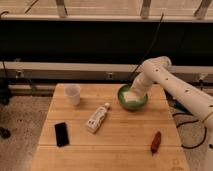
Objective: Place the white sponge in the ceramic bowl
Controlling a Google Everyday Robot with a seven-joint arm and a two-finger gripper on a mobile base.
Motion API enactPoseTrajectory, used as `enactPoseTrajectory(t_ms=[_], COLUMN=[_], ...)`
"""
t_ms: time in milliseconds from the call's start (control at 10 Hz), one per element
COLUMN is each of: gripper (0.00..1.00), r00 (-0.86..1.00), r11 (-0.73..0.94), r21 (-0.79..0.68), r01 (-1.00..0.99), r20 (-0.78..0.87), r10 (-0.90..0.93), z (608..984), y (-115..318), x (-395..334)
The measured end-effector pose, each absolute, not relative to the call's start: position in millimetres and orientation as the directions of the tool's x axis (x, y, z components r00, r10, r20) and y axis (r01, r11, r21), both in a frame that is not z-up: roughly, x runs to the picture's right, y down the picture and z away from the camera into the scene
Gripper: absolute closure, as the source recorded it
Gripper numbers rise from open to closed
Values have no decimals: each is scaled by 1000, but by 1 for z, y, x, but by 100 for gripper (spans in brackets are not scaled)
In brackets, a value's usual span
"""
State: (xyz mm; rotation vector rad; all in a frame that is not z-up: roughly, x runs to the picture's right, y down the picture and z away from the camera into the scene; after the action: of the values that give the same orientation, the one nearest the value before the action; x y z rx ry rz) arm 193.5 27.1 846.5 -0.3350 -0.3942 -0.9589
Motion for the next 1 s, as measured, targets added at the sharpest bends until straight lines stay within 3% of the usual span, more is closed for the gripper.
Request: enactPoseTrajectory(t_ms=[500, 800, 1000], gripper=[66, 42, 39], r00=[515, 515, 516], r11=[534, 535, 535], r21=[-101, -101, -101], r01=[839, 839, 838], r20=[466, 466, 466], r10=[-720, -719, -719], z=[848, 848, 849], y=[27, 27, 26], x=[195, 196, 196])
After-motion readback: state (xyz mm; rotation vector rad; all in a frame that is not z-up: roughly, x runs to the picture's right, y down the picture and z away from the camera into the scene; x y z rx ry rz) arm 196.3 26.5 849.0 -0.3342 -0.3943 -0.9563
